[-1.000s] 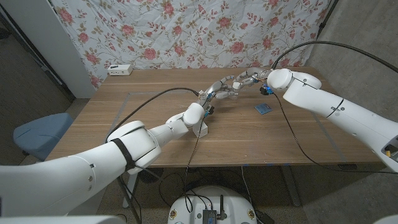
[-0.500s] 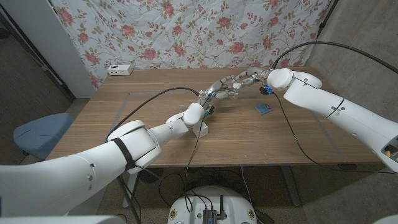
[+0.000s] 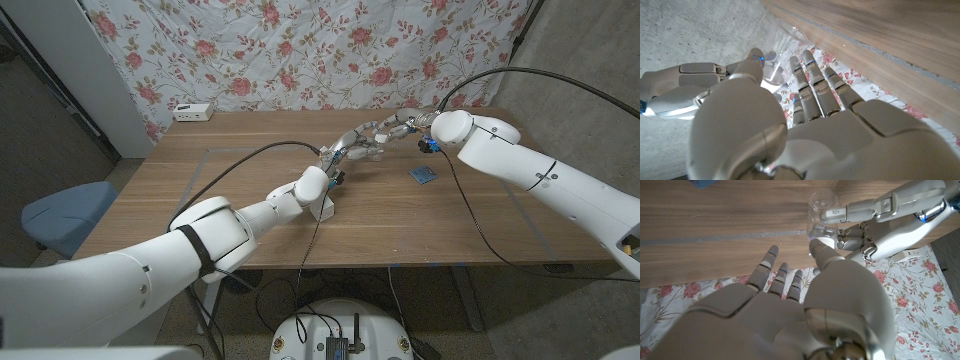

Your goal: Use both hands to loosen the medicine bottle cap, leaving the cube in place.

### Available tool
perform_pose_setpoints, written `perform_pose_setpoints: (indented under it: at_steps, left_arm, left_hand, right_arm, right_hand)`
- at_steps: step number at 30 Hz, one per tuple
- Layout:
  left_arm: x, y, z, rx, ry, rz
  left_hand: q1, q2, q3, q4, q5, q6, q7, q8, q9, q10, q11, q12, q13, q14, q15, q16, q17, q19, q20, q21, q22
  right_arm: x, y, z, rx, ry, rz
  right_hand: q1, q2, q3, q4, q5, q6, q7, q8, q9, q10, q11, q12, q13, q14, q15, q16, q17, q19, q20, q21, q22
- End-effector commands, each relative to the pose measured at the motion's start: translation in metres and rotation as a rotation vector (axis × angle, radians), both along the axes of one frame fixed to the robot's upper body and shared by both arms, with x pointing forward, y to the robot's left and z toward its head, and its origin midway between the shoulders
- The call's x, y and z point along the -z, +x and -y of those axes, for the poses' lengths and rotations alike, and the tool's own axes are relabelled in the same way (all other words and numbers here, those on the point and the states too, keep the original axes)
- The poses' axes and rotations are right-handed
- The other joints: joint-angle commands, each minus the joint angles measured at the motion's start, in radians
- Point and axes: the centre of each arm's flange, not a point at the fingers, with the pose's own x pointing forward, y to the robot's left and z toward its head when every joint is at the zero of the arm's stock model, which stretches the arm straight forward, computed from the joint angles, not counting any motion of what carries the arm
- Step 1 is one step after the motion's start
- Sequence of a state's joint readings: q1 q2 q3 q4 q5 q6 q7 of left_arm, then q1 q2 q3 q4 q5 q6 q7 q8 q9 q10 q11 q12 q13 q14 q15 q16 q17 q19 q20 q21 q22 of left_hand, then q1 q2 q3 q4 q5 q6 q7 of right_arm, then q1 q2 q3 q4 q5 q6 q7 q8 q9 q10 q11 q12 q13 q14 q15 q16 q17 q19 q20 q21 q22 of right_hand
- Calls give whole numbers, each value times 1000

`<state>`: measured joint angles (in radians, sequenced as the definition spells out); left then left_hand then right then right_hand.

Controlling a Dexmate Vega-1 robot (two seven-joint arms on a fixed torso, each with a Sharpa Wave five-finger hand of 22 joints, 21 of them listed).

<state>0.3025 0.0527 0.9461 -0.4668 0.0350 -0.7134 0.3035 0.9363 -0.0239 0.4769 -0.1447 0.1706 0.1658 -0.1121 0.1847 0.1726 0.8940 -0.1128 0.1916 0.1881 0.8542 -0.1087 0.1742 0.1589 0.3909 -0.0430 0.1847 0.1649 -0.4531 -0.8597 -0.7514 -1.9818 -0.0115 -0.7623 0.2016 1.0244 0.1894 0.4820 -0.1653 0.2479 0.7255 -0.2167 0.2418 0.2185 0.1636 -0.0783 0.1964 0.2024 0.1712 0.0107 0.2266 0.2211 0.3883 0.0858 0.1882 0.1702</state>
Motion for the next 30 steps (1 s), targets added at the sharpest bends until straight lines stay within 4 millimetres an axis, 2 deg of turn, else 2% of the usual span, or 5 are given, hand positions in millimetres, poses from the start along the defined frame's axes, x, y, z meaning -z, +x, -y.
perform_pose_setpoints:
  at_steps: [1,12,24,29,30]
  left_arm:
    - [2,-6,-2,9,-11,25]
    - [2,-8,-4,8,-14,36]
    - [2,-9,-6,5,-22,48]
    - [1,-9,-6,4,-28,59]
    - [1,-9,-6,3,-31,61]
  left_hand:
    - [3,6,6,-3,6,10,-3,1,3,22,-27,6,5,10,-88,-1,1,-4,-4,2,2]
    - [6,5,6,-5,6,10,-2,1,3,24,-25,7,5,11,-91,0,2,-3,-5,2,2]
    - [14,7,6,-8,6,14,-2,2,3,33,-24,10,5,17,-98,3,3,1,-9,3,2]
    - [17,8,6,-9,6,14,-2,2,3,35,-24,10,5,19,-99,4,4,4,-10,4,2]
    - [17,8,6,-9,6,14,-2,2,3,35,-24,10,5,20,-99,4,4,4,-10,4,2]
  right_arm:
    - [3,-10,2,14,3,5]
    - [1,-22,5,39,4,15]
    - [-5,-38,10,67,25,49]
    - [-8,-42,10,70,35,57]
    - [-8,-43,10,68,36,58]
  right_hand:
    - [12,-8,4,-1,4,-31,-3,-18,-1,-5,2,1,3,-6,2,3,3,-4,1,6,3]
    - [20,-22,-7,-2,-3,-108,-3,-54,-8,-28,24,-3,3,-20,23,0,2,-14,11,5,3]
    - [13,-30,-24,5,-12,-183,-2,-70,-12,-40,51,-2,3,-32,39,-2,1,-22,21,5,3]
    - [-25,-48,-58,21,-28,-254,0,-72,-12,-50,81,-1,3,-34,57,-3,-2,-25,31,6,3]
    - [-34,-50,-65,25,-31,-267,1,-71,-11,-49,95,1,3,-34,62,-3,-3,-25,34,6,3]
